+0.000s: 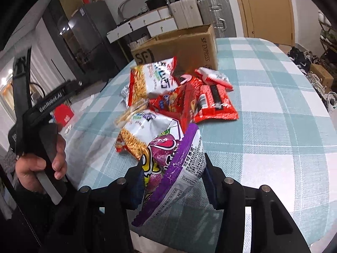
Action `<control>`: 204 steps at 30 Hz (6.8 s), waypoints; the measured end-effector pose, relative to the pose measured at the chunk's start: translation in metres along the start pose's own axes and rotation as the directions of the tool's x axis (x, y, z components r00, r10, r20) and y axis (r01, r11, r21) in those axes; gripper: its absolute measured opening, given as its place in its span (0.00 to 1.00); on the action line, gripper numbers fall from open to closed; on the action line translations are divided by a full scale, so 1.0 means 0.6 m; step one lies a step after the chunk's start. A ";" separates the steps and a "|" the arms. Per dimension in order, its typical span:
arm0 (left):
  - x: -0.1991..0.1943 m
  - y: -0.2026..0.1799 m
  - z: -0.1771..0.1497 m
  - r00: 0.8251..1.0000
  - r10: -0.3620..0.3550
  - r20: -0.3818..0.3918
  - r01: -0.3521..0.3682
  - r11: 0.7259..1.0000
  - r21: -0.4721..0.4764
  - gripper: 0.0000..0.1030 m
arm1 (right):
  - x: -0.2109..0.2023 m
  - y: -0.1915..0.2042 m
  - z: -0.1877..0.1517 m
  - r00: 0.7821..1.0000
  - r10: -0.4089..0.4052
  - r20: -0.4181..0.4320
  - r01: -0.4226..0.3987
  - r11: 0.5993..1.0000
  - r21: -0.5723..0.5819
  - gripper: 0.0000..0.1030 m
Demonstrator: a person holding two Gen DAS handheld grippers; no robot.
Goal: Organize snacks
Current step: 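Lift the purple bag with the right gripper while the left gripper grasps the orange noodle bag, then carry both bags over the cardboard box with both grippers, then open both grippers to drop the bags into the box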
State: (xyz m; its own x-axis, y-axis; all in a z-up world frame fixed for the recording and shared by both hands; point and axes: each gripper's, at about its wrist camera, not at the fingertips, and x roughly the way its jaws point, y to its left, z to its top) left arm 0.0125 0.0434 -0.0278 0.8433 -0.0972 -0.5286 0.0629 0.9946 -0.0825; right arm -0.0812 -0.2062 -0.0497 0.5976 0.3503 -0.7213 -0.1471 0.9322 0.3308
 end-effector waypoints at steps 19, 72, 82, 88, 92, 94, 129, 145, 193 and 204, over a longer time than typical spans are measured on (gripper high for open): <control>0.049 0.013 -0.010 0.991 -0.039 -0.130 0.030 0.997 -0.067 0.99 | -0.036 -0.003 0.081 0.983 0.040 0.181 -0.030 0.998 -0.053 0.45; 0.247 -0.191 0.048 0.922 -0.288 -0.258 0.288 0.957 -0.039 0.31 | -0.044 -0.072 0.080 0.969 0.124 0.213 -0.148 0.984 0.103 0.46; 0.195 -0.146 0.047 0.918 -0.325 -0.227 0.315 0.946 -0.078 0.28 | -0.046 -0.073 0.079 0.970 0.111 0.214 -0.138 0.984 0.116 0.46; 0.141 -0.118 0.044 0.927 -0.330 -0.179 0.323 0.944 -0.069 0.28 | -0.051 -0.072 0.078 0.969 0.106 0.223 -0.135 0.984 0.118 0.46; 0.117 -0.113 0.044 0.933 -0.320 -0.166 0.311 0.947 -0.074 0.28 | -0.056 -0.065 0.078 0.965 0.106 0.238 -0.132 0.987 0.094 0.46; 0.109 -0.108 0.043 0.934 -0.320 -0.161 0.312 0.947 -0.073 0.28 | -0.057 -0.059 0.077 0.964 0.109 0.243 -0.131 0.988 0.079 0.46; -0.165 -0.017 0.126 0.937 -0.349 0.003 0.348 0.933 -0.087 0.28 | -0.213 0.089 0.214 0.910 0.199 0.365 -0.189 0.980 -0.064 0.46; -0.201 -0.057 0.345 0.959 -0.285 0.010 0.285 0.958 -0.030 0.28 | -0.241 0.121 0.411 0.931 0.159 0.329 -0.149 0.987 -0.055 0.46; 0.313 -0.099 0.310 0.944 -0.131 -0.303 0.131 0.991 -0.019 0.69 | 0.191 -0.034 0.509 0.991 -0.131 -0.004 0.130 0.987 -0.089 0.71; 0.131 -0.083 0.321 0.986 -0.086 -0.139 0.096 0.993 0.066 0.83 | 0.004 -0.001 0.470 0.983 -0.068 0.171 0.080 0.995 -0.063 0.78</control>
State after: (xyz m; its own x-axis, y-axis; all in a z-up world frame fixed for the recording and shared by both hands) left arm 0.1784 -0.0070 0.0973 0.7521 -0.1865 -0.6321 0.1784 0.9809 -0.0771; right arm 0.1429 -0.2319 0.1198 0.7319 0.2654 -0.6275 -0.1481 0.9610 0.2337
